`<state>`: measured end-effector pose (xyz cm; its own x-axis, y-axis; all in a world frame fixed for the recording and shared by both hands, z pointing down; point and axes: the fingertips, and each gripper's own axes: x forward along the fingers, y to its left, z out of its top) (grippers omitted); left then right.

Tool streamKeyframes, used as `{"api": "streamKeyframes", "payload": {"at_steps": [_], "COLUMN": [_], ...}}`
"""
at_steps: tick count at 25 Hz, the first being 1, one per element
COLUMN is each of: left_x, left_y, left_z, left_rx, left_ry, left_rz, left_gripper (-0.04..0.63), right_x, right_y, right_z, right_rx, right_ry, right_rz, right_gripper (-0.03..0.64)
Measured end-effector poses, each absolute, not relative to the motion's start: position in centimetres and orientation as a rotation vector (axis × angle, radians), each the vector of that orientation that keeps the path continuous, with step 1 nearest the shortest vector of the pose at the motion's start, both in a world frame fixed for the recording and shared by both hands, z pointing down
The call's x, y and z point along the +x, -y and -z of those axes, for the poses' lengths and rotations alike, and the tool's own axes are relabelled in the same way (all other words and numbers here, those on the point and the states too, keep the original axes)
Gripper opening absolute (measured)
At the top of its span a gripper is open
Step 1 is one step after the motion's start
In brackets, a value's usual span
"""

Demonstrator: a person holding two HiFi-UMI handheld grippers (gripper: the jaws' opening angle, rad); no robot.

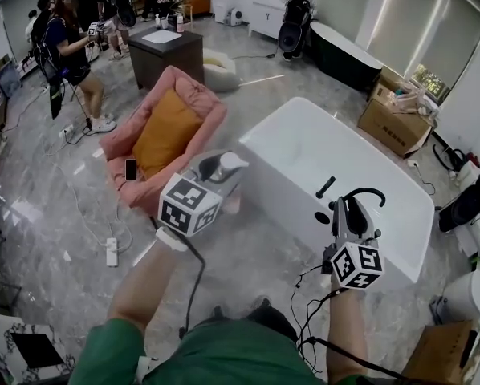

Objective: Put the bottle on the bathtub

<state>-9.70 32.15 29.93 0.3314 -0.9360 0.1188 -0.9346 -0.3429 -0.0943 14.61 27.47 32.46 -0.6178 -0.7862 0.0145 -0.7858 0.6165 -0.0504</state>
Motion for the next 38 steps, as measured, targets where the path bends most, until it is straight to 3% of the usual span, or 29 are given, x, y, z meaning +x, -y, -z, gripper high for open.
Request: {"api": "streamKeyframes", "payload": {"at_steps": [7,24,38], "left_x": [-12.5,-20.9,-19.8], "left_y": [-30.7,-14.7,-4.2], "left_z": [-31.6,-30.3,-30.5], "left_rx": [-2.575,-2.395,-2.389], "left_ry": [-1.847,-2.083,-2.123], "left_rz": [0.212,0.241,0.273], "left_gripper": [0.164,0.165,0.166], "right_x": [12.2,1.6,2.9], "right_y": [-25.1,-3.4,7.2], "right_z": [-32.9,-33.4,-33.1], "right_rx": [-1.311,-1.035,-0.962], "right_ry": [-2.792,-2.822,-2.809], "right_rz": [0.096,0.212,0.250], "right_gripper": [0.150,0.150,0.149]}}
